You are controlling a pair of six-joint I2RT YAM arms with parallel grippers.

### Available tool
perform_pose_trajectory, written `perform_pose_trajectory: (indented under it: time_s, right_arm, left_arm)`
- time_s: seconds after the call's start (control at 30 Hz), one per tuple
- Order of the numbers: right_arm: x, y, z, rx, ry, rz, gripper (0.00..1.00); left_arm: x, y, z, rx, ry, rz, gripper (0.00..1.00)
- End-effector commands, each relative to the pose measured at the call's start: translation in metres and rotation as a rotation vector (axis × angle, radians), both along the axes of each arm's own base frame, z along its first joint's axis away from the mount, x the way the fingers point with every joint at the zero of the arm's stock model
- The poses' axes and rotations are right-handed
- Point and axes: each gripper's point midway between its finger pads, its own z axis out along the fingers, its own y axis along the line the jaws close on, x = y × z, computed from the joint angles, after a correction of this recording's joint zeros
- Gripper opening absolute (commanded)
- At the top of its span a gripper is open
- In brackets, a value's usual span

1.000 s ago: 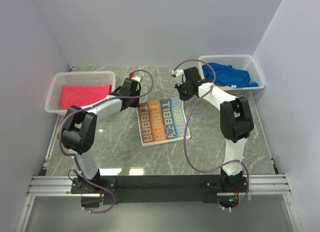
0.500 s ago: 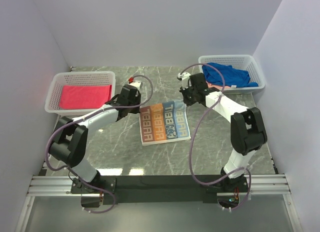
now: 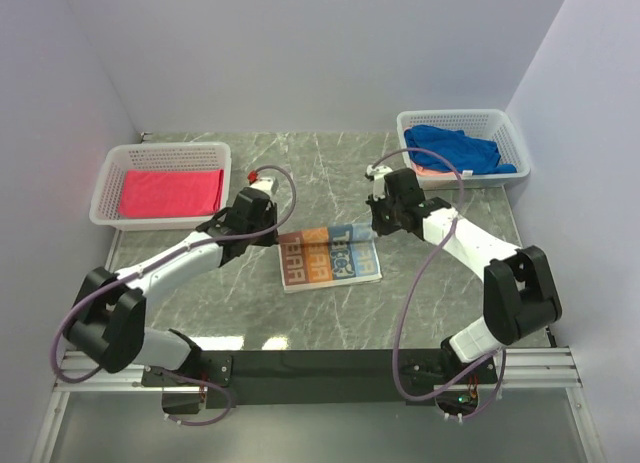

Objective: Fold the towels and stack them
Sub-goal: Fold the towel

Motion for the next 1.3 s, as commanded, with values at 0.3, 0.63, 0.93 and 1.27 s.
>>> perform_pose_trajectory:
  time_s: [0.3,0.63,0.93,1.27]
  right_arm:
    - [-0.045,-0.028,-0.022,0.013,0.107,-0.22,0.0]
    - [-0.058,-0.025,-0.041,0.026,0.185,-0.241,0.0]
    - [-0.067,-0.026,-0.047,0.025,0.218,-0.239,0.0]
    - [-0.079,-0.02,-0.054,0.051,0.291,-0.249,0.0]
  left_arm:
    - [-0.07,-0.011,-0.026,-0.106,0.201,0.007,0.01]
    - [-0.081,0.001,-0.064,-0.054,0.264,0.089,0.01]
    - [-0.068,0.013,-0.062,0.029,0.233,0.159,0.01]
    - [-0.068,0.008,-0.063,0.061,0.25,0.138,0.01]
